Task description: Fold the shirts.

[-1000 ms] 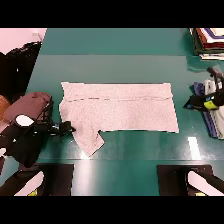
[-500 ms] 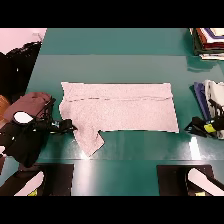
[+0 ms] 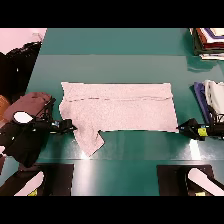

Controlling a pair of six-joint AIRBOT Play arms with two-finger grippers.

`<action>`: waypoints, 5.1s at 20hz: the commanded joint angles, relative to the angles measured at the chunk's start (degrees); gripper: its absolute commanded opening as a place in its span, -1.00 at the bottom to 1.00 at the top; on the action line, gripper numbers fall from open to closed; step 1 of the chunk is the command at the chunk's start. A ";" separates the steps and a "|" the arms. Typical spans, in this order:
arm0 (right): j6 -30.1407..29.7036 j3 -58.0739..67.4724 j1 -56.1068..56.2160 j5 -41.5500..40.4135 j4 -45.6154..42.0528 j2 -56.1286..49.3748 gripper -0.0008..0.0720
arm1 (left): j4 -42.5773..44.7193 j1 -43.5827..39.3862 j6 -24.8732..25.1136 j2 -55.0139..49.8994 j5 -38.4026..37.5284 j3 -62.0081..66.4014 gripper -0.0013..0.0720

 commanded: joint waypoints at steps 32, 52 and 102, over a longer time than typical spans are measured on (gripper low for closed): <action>13.75 44.02 24.59 2.01 -11.65 -21.09 -0.93 | 12.68 -0.02 -4.44 -14.91 1.01 31.10 -0.91; -6.49 41.03 8.46 12.85 3.52 -33.44 0.77 | 10.03 -0.33 -4.48 -15.80 -2.45 36.54 -0.91; 6.03 80.26 59.21 7.28 14.95 -30.51 -0.93 | 22.93 -7.80 -9.01 -24.13 -6.08 59.34 -0.91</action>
